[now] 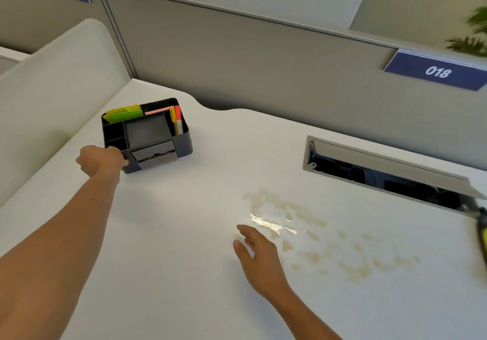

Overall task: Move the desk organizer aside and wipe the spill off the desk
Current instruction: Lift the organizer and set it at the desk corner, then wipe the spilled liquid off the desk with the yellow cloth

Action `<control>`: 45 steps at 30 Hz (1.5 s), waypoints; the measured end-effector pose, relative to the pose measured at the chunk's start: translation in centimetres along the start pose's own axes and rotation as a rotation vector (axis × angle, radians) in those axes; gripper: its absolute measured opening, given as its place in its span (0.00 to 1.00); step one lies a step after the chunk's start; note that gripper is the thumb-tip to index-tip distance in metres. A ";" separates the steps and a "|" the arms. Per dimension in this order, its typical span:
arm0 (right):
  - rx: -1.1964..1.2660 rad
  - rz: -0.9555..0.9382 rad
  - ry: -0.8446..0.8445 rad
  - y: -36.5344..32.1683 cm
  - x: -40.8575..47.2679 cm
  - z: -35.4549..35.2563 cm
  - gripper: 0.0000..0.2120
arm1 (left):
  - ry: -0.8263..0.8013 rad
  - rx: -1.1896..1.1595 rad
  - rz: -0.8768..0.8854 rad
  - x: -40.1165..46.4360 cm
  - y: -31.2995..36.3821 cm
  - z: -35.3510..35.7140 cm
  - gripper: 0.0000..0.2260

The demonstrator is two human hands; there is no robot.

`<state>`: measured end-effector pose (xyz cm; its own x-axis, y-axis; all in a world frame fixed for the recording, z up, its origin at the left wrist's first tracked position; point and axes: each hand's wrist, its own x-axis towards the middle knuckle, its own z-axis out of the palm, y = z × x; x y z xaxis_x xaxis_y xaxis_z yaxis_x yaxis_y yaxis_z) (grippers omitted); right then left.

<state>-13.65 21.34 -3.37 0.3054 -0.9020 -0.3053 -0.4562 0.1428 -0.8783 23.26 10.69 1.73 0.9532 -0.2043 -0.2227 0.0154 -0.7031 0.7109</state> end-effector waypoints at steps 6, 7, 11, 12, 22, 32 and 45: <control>0.085 0.071 0.195 3.5 -4.9 -5.8 0.13 | 0.043 -0.161 -0.034 -5.1 -2.5 1.3 0.32; 0.119 0.075 0.241 3.9 -5.5 -6.9 0.12 | 0.054 -0.181 0.024 -7.1 -3.4 1.8 0.33; 0.164 0.071 0.430 6.3 -7.5 -11.4 0.12 | -0.048 -0.187 0.400 -18.7 -7.1 3.8 0.28; 0.158 0.070 0.470 7.0 -8.0 -12.6 0.11 | -0.112 -0.177 0.503 -21.6 -8.3 4.0 0.25; -0.137 0.145 0.820 15.5 -12.3 -27.8 0.14 | -0.433 0.489 1.152 -34.1 -21.9 3.6 0.28; -0.583 0.327 0.809 23.2 -11.1 -44.7 0.27 | -0.467 0.585 1.109 -33.7 -22.7 3.8 0.33; -0.843 0.534 0.582 25.2 -7.5 -49.2 0.27 | -0.449 0.544 1.089 -33.9 -22.4 4.2 0.35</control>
<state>-68.60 11.68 -5.10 -0.4263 -0.8911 -0.1557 -0.8911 0.4433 -0.0968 -10.65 30.52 -9.48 0.2121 -0.9771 0.0167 -0.9236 -0.1948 0.3302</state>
